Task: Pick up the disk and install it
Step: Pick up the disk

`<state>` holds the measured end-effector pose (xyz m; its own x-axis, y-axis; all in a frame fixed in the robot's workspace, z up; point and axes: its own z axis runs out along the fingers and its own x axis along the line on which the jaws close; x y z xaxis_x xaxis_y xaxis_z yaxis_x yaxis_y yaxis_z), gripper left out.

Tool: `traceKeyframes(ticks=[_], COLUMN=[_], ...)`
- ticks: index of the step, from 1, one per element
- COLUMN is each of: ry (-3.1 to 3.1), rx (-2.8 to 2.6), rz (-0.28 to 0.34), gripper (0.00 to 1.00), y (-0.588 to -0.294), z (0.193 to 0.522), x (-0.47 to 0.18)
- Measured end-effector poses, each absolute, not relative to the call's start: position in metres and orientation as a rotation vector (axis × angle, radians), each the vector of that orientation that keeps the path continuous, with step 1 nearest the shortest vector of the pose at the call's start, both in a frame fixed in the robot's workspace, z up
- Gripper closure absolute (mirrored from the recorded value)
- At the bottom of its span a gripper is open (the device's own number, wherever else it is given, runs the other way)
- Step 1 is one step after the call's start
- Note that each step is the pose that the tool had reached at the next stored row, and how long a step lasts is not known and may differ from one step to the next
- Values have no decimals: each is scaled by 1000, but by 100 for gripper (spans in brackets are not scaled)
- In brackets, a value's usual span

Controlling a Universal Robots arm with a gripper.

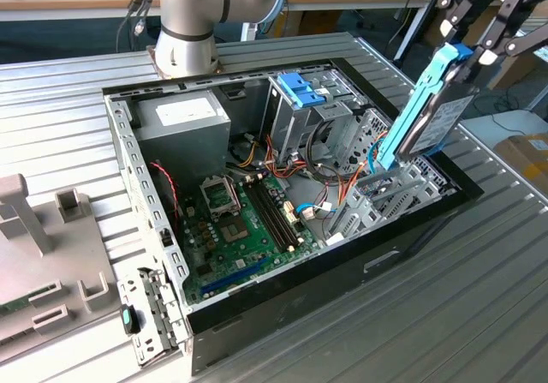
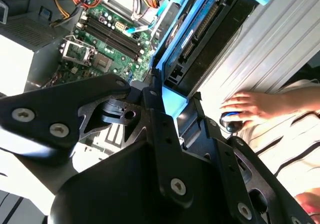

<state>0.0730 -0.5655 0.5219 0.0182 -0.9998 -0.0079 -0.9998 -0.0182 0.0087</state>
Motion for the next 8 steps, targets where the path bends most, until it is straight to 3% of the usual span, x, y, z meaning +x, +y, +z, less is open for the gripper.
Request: traceKeyframes(ticks=[8], ry=[-2202], rx=[2243], rz=[-17], gripper=[64], y=[-579], z=[508], x=[62])
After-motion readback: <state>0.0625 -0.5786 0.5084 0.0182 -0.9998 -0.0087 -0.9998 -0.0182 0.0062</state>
